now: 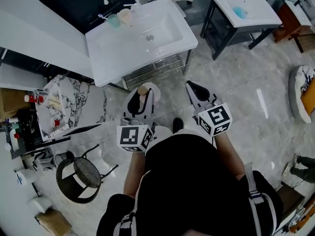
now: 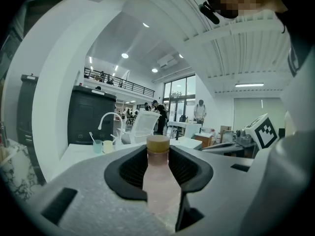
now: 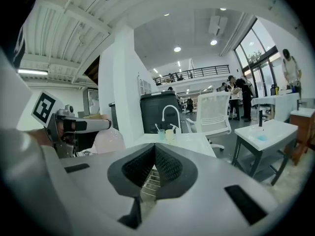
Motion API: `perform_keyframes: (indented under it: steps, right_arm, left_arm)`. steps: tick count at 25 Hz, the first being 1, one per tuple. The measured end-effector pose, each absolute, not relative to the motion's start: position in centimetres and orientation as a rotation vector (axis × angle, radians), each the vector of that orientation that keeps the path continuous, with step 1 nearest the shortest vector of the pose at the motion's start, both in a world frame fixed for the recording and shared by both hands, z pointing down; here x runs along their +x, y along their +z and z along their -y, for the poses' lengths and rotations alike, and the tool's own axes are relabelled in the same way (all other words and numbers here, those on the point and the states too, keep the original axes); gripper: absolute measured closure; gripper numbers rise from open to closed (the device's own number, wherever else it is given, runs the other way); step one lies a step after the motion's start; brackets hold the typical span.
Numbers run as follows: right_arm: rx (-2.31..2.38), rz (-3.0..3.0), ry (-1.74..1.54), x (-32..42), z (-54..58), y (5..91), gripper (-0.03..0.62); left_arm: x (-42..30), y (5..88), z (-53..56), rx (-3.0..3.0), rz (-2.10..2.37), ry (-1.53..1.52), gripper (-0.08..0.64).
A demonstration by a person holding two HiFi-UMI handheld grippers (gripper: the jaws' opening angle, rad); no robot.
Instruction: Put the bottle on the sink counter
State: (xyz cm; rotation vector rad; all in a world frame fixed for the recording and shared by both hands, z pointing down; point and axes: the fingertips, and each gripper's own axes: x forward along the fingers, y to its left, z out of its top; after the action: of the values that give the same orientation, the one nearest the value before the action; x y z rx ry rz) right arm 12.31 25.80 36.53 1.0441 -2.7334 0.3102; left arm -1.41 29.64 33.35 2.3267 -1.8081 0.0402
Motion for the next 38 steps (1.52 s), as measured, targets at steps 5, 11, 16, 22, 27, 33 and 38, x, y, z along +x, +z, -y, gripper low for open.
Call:
perform_keyframes:
  steps: [5,11,16,22,27,33,38]
  right_arm:
    - [1.063,2.706,0.338,12.7,-26.1,37.4,0.588]
    - [1.077,2.684,0.366,12.1,-26.2,38.4,0.588]
    - [1.099,2.661,0.367,11.2,-25.1,38.4,0.588]
    - [1.159,2.666,0.353,9.3,-21.0,37.4,0.588]
    - [1.203,2.652,0.361,7.1,-17.3,37.4,0.588]
    - [1.265,2.611,0.374,4.7,-14.0,37.7,0.588]
    - [1.339,2.578,0.367,3.5,-11.1,37.4,0.588]
  left_arm:
    - [-1.6,33.5,-29.6,2.332,1.796,0.044,0.422]
    - [-2.7,34.7,-29.3,2.327,1.762,0.053,0.422]
    - [-3.8,35.6,-27.4,2.337,1.722,0.055,0.422]
    - [-5.6,35.9,-23.0,2.388,1.664,0.047,0.422]
    - [-7.1,36.4,-18.9,2.446,1.601,0.063,0.422]
    - [-8.8,36.2,-14.3,2.517,1.526,0.064,0.422]
    - [-9.8,36.2,-11.0,2.561,1.453,0.061,0.422]
